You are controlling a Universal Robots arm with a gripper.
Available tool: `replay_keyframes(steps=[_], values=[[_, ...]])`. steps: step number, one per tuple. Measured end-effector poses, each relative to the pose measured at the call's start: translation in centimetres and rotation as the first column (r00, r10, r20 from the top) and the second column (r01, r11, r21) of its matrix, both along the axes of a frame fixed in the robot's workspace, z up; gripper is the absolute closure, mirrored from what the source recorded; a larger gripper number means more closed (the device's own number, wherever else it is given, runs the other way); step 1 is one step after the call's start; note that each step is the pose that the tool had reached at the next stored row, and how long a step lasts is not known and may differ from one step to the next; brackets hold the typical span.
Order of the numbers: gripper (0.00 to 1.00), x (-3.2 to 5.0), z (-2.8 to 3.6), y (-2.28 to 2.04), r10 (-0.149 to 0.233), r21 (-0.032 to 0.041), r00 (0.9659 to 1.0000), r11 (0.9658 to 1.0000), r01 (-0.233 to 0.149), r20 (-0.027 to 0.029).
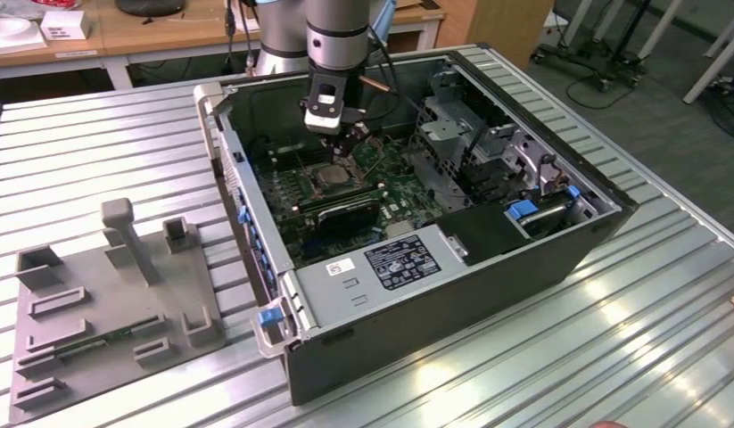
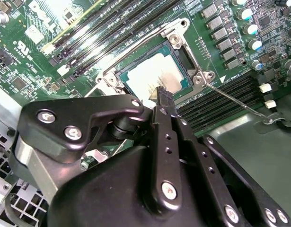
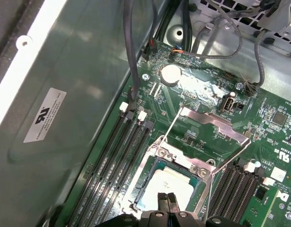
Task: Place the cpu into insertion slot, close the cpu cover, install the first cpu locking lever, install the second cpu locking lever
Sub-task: 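Close the cpu cover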
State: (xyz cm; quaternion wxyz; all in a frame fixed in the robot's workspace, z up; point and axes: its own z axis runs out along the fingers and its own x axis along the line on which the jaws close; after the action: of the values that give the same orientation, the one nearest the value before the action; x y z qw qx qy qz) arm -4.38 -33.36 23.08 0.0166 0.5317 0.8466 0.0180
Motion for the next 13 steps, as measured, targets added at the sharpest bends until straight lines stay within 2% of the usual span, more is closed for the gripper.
replay_keyframes(steps=[7, 13], values=[[0.90, 0.00, 0.04, 0.00, 0.001, -0.0003, 1.0000, 1.0000, -0.001, -0.0001], [0.90, 0.00, 0.43, 0.00, 0.006, -0.0001, 1.0000, 1.0000, -0.006, 0.0000]])
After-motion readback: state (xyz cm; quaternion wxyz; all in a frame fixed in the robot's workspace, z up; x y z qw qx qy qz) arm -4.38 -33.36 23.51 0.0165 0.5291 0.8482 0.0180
